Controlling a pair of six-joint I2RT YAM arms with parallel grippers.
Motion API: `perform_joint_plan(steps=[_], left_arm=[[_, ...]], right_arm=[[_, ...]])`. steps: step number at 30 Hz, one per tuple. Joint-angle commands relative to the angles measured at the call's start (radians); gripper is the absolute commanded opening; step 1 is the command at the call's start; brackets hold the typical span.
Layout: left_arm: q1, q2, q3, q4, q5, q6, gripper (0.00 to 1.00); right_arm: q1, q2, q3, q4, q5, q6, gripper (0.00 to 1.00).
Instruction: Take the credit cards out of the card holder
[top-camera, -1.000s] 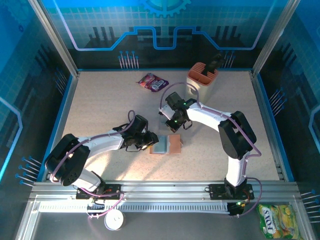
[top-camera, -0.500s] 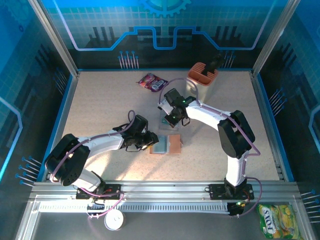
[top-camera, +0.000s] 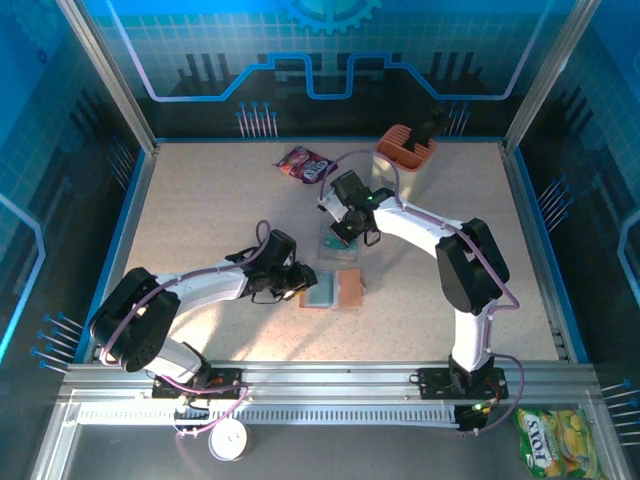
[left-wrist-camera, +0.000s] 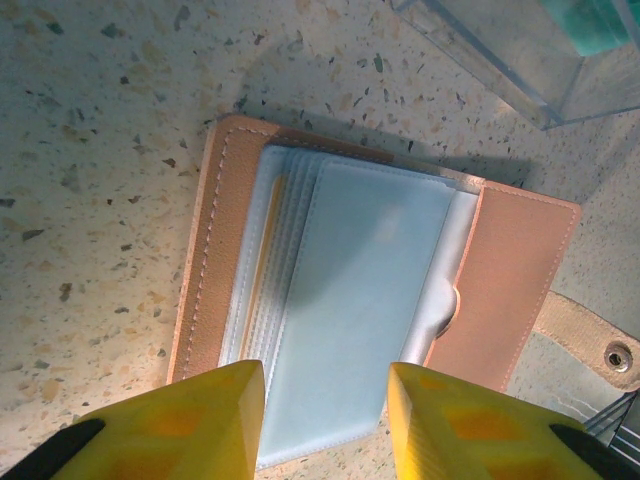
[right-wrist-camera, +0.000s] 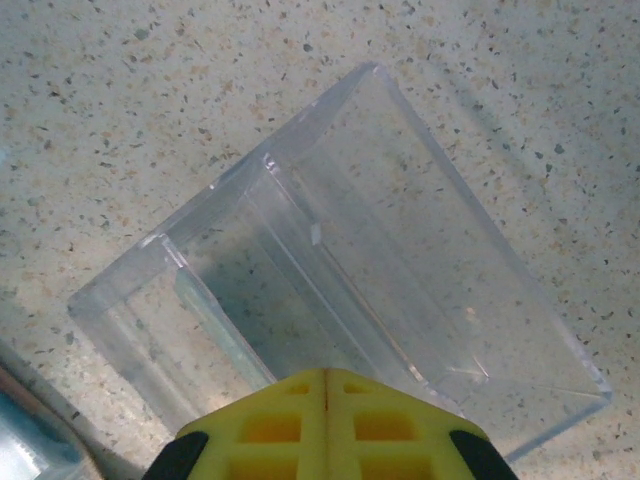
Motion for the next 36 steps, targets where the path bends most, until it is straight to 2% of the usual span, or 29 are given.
perform_joint_plan(steps=[1,14,18,22,28,36], left_arm=[[0.008,0.015,-0.011,0.007,0.012,0.018,0.38],[0.009,0.021,-0.008,0.012,0.014,0.020,0.38],[0.008,0.019,-0.016,0.017,0.012,0.017,0.38],[0.008,0.022,-0.012,0.026,0.012,0.013,0.38],[0.008,0.030,-0.015,0.033,0.017,0.013,0.37],[0.007,-0.002,-0.042,0.037,0.016,0.001,0.37]], right_arm=[[-0.007,0.034,-0.003,0.024,-0.018,-0.006,0.03],[-0.005,-0.005,-0.001,0.014,-0.013,-0.004,0.04],[0.003,-0.048,-0.011,0.003,-0.055,0.020,0.06],[0.010,-0.109,-0.069,0.032,-0.151,0.086,0.09],[0.060,-0.197,-0.185,0.079,-0.220,0.181,0.12],[0.079,-0.227,-0.340,0.154,-0.180,0.234,0.12]])
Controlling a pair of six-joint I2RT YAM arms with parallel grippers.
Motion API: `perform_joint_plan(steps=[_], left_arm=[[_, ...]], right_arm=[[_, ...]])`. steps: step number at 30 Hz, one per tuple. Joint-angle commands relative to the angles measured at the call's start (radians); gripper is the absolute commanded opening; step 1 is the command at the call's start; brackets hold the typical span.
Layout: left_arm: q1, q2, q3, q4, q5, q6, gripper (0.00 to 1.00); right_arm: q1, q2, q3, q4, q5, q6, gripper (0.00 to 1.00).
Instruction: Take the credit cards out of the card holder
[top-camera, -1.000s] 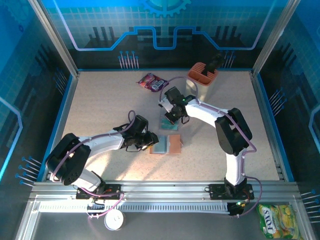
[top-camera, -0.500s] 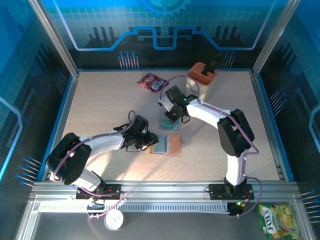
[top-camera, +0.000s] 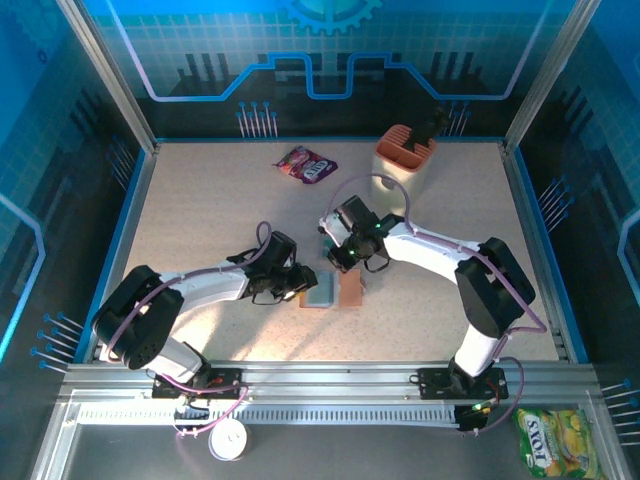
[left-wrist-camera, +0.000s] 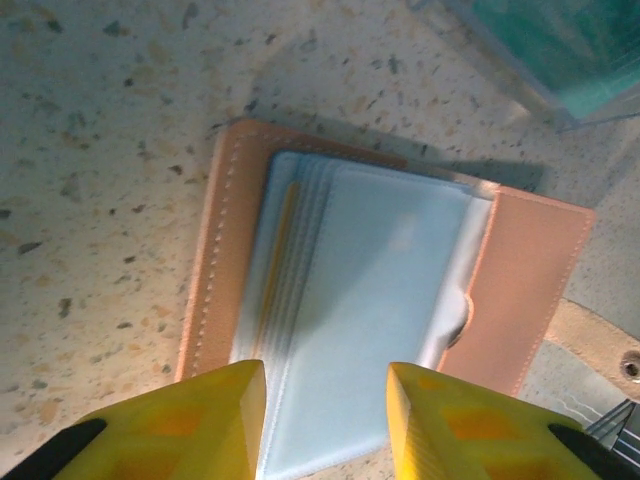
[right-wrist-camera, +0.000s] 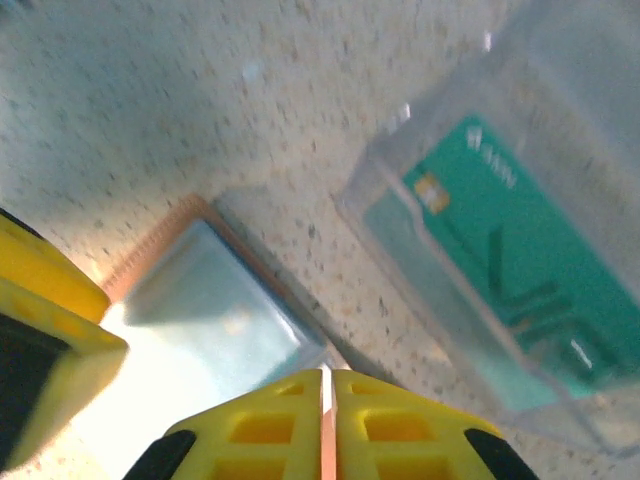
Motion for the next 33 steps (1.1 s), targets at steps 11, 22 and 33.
perform_joint_plan(steps=[11,22,33], left_arm=[[0.007,-0.010,-0.020,-0.001,0.019,0.013,0.37],[0.006,-0.004,-0.015,-0.006,0.015,0.011,0.37],[0.008,-0.001,-0.007,-0.017,-0.008,0.023,0.34]], right_arm=[[-0.060,0.015,-0.098,0.143,0.106,0.088,0.11],[-0.098,0.047,-0.076,0.182,0.122,0.068,0.10],[-0.071,-0.064,-0.079,0.133,0.031,0.133,0.12]])
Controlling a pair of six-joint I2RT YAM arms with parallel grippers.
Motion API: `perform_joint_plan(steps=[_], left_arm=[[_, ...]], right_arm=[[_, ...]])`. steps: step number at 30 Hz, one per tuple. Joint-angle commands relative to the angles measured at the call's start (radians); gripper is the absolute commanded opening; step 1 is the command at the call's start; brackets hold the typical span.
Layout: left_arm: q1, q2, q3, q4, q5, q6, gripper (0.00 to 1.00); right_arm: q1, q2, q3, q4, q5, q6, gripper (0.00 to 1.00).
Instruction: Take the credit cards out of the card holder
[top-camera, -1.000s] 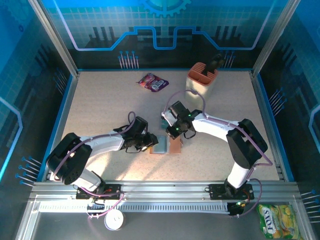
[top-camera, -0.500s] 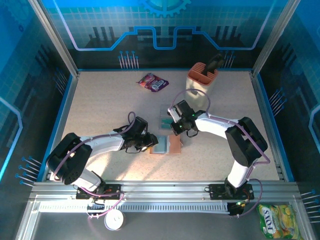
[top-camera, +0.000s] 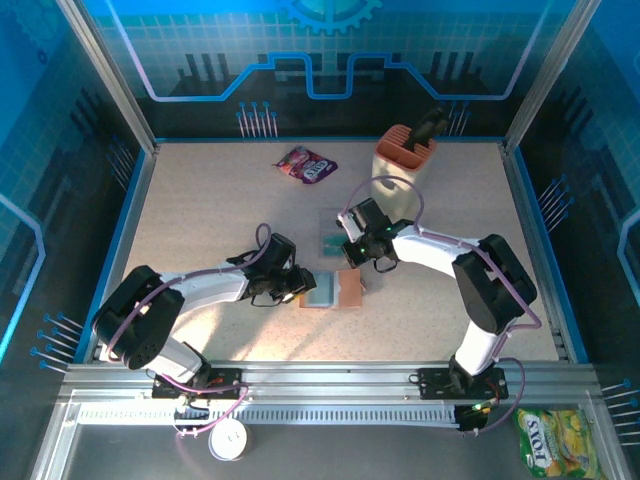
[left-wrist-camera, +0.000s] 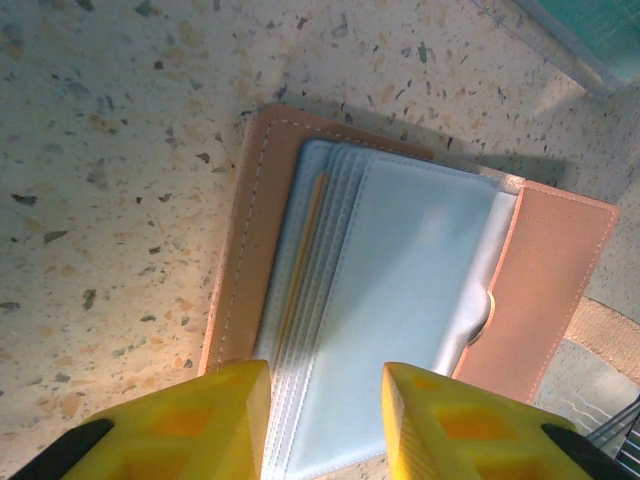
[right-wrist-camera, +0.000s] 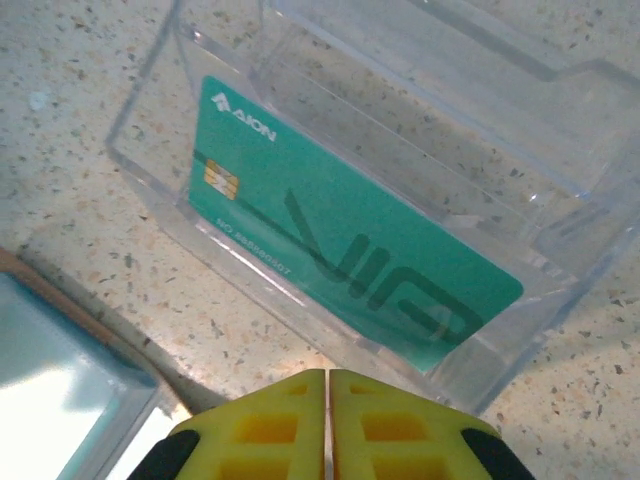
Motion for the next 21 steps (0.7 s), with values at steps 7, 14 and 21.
perform_joint_plan(steps=[7,14,21], left_arm=[[0.018,0.030,0.031,-0.035,-0.018,0.045,0.27],[0.019,0.019,0.018,-0.040,-0.041,0.041,0.20],[0.019,-0.029,-0.006,-0.063,-0.074,0.040,0.21]], right_arm=[[0.115,-0.141,-0.026,-0.027,-0.088,0.161,0.14],[0.149,-0.128,-0.094,0.075,-0.187,0.389,0.15],[0.172,-0.083,-0.142,0.183,-0.263,0.538,0.16]])
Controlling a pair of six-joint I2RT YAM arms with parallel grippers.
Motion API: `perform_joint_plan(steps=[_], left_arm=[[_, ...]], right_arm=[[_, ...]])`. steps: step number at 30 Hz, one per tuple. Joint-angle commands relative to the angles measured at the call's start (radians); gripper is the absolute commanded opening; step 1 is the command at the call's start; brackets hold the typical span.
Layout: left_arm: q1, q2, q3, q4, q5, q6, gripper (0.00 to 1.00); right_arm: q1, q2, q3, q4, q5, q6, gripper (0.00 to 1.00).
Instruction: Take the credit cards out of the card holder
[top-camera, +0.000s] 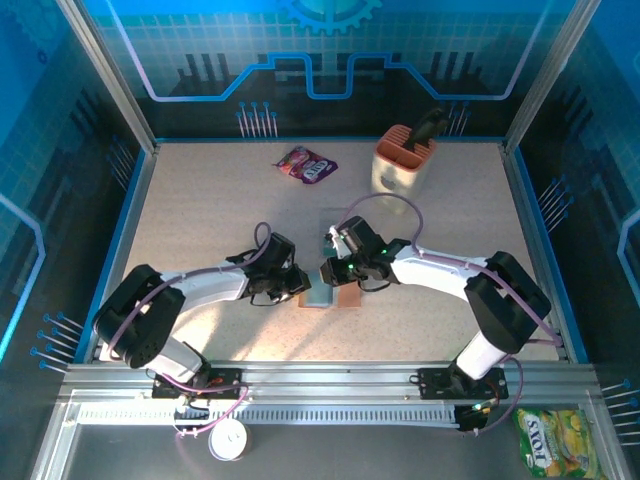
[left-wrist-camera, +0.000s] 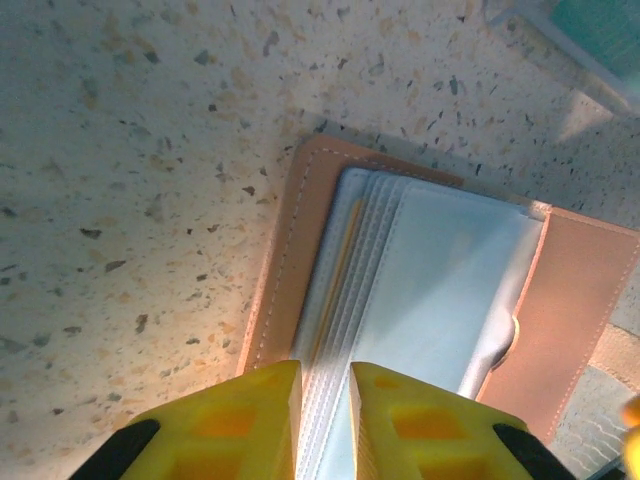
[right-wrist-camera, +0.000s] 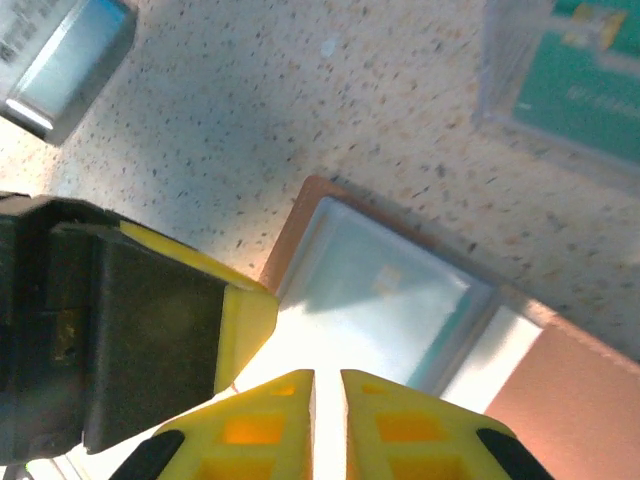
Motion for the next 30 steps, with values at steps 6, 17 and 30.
perform_joint_plan(steps=[6,17,30], left_arm=[[0.008,-0.047,-0.025,-0.034,-0.044,0.011,0.22],[0.007,-0.010,-0.046,-0.001,-0.008,-0.007,0.08],[0.006,-0.004,-0.081,0.021,0.011,-0.026,0.08]], right_arm=[[0.025,0.048,-0.025,0.104,-0.082,0.137,0.16],[0.024,0.025,-0.030,0.073,-0.055,0.195,0.14],[0.023,0.084,0.000,0.062,-0.118,0.237,0.25]])
